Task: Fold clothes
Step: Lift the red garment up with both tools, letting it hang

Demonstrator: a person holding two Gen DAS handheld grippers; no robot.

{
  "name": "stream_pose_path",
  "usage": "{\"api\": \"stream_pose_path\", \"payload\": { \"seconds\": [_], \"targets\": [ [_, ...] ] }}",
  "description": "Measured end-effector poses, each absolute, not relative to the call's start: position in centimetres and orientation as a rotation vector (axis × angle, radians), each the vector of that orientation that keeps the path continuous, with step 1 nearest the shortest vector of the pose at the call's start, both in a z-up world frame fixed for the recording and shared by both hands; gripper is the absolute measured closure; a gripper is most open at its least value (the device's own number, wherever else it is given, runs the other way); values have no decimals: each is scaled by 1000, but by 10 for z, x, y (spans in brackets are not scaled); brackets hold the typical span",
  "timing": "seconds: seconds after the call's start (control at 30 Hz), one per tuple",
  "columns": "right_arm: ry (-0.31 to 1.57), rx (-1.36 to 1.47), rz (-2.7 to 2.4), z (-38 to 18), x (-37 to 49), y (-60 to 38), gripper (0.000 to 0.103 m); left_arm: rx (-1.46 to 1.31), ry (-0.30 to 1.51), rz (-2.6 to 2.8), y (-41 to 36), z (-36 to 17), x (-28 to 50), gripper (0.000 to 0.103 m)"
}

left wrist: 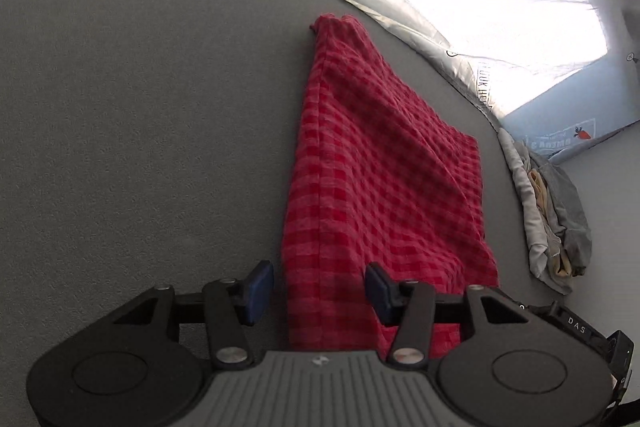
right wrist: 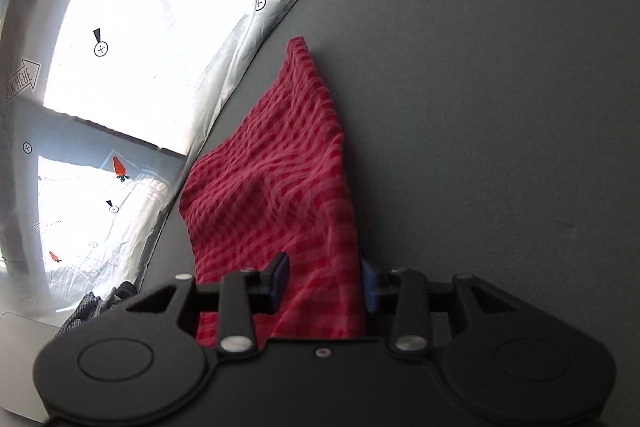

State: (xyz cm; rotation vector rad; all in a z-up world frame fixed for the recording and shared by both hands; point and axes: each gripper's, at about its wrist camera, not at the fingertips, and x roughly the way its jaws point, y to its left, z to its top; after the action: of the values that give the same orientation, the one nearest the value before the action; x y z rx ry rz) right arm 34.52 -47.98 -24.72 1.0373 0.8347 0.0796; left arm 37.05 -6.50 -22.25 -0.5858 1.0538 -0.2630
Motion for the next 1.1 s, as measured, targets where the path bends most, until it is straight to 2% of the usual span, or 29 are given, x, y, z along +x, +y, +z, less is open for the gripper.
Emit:
{"api": "stream_pose_path", "payload": {
  "seconds": [0.07, 0.13, 0.23, 0.3, 0.33, 0.4, 0.43, 0.47, 0.5, 0.57, 0.7, 0.73, 0.83, 0.97, 1.1],
  "targets": [
    [819, 1211, 100, -263, 325, -486, 64, -634, 1060, -266, -62, -225, 360, 51],
    [794, 1370, 125, -280, 306, -490, 69, -686, 1062, -267, -61, -228, 352, 51],
    [772, 1475, 158, -290, 289, -488, 72, -717, 1071, -295, -65, -232, 345, 54],
    [780, 1504, 175, -292, 286, -480, 72, -726, 1082, -323, -69, -235, 340, 88],
    [797, 1506, 189, -292, 287, -475, 72, -723, 1089, -343, -73, -236, 337, 96],
    [826, 1513, 234, -292, 290, -463, 75, -753, 1074, -408, -74, -232, 330, 96],
    [829, 1511, 259, -290, 288, -458, 80, -770, 1064, -442, -75, -229, 326, 96],
    [831, 1508, 284, -289, 287, -454, 90, -823, 1051, -477, -71, -227, 321, 96],
    [829, 1509, 305, -287, 285, -450, 91, -887, 1036, -513, -65, -226, 316, 96],
    [800, 1542, 310, -285, 275, -453, 90, -888, 1040, -473, -55, -227, 306, 96],
    [865, 1503, 175, -290, 255, -459, 87, -835, 1070, -351, -38, -231, 290, 94],
    [860, 1509, 161, -290, 250, -458, 86, -832, 1075, -338, -35, -233, 287, 91],
    [866, 1479, 158, -285, 243, -452, 75, -822, 1084, -338, -34, -234, 283, 80],
    [910, 1438, 179, -284, 242, -442, 73, -774, 1121, -371, -47, -235, 283, 67],
    [894, 1481, 191, -290, 238, -440, 73, -773, 1128, -372, -54, -239, 280, 66]
  ]
}}
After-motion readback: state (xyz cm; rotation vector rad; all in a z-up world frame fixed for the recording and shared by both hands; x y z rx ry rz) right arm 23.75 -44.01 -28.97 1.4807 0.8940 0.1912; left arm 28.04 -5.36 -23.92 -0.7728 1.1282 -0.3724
